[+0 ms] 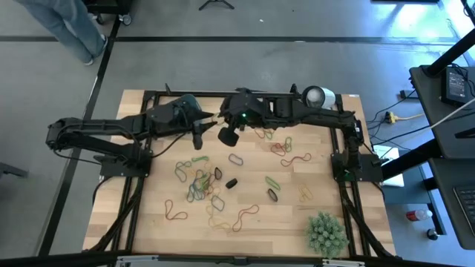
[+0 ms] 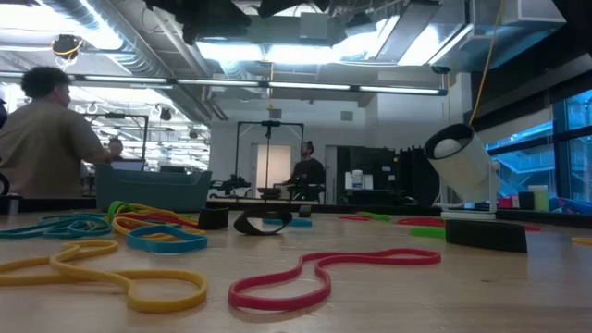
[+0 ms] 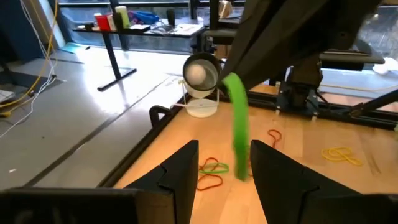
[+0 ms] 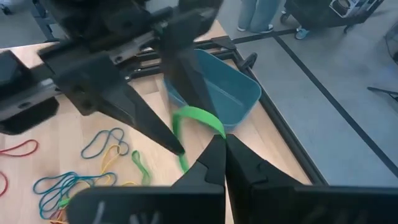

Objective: Pick and place rubber bands into bin
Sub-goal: Put the green rubber band into the bin

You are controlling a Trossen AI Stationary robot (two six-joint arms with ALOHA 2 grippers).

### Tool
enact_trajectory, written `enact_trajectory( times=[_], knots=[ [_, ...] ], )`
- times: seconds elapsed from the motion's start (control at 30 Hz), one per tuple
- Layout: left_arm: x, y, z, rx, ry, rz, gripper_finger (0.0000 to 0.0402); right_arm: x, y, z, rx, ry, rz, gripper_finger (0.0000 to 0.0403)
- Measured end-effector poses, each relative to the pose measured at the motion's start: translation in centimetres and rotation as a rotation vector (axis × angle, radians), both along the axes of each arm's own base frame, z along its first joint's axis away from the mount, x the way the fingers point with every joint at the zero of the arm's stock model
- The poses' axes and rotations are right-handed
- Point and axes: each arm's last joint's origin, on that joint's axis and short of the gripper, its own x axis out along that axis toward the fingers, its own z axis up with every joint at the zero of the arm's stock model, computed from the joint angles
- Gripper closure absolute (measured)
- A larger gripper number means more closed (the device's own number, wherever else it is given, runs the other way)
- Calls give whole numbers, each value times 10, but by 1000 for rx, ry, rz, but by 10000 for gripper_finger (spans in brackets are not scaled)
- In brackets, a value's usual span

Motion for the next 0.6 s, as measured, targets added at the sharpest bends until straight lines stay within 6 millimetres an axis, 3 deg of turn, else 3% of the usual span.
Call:
enact_trajectory(
  times=[0.3,0.53,0.6],
  knots=[
    [3,0,-1,-36,-12,-22,275,0,5,0,3,-1,9,403],
    [3,0,-2,-43,-6,-20,385,0,5,0,3,-1,8,403],
    [3,0,-2,-46,-6,-16,395,0,5,0,4,3,8,403]
  ],
)
